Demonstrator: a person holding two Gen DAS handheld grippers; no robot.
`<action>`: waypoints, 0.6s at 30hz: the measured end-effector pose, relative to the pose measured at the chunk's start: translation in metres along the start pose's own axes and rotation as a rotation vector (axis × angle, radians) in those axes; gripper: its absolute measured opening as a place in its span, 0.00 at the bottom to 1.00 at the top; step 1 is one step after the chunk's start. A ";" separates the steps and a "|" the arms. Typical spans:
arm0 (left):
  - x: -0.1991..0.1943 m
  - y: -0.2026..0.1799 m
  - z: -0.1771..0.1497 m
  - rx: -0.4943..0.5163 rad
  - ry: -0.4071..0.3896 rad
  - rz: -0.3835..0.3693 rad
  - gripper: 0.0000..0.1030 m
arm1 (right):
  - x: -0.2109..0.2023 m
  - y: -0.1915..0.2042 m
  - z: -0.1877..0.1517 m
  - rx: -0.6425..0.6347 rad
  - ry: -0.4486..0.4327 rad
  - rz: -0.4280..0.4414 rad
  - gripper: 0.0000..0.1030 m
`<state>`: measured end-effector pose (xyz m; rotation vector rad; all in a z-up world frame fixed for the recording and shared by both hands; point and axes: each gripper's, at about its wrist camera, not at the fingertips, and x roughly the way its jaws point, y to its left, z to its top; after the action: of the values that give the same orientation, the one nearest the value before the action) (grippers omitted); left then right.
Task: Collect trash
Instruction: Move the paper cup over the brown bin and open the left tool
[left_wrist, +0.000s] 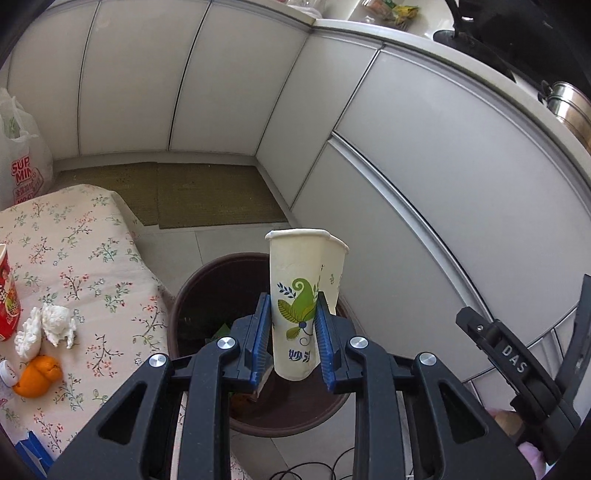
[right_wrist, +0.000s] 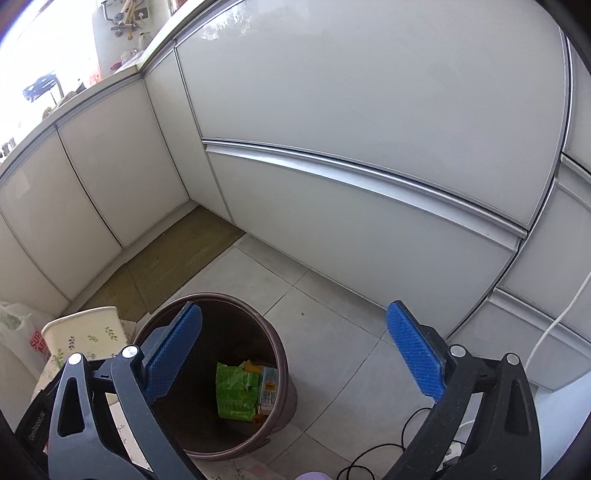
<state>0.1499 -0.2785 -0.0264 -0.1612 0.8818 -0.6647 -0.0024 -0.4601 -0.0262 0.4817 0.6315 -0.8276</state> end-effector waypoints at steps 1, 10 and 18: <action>0.006 -0.001 0.000 -0.007 0.016 -0.007 0.24 | 0.000 -0.001 0.000 0.003 0.002 0.000 0.93; 0.022 0.007 -0.012 -0.009 0.094 0.039 0.45 | 0.005 -0.005 0.005 0.024 0.029 0.009 0.93; -0.030 0.028 -0.038 0.121 0.037 0.190 0.61 | 0.002 0.026 -0.008 -0.056 0.061 0.056 0.93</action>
<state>0.1203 -0.2336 -0.0420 0.0435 0.8778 -0.5426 0.0167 -0.4413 -0.0293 0.4732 0.6928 -0.7427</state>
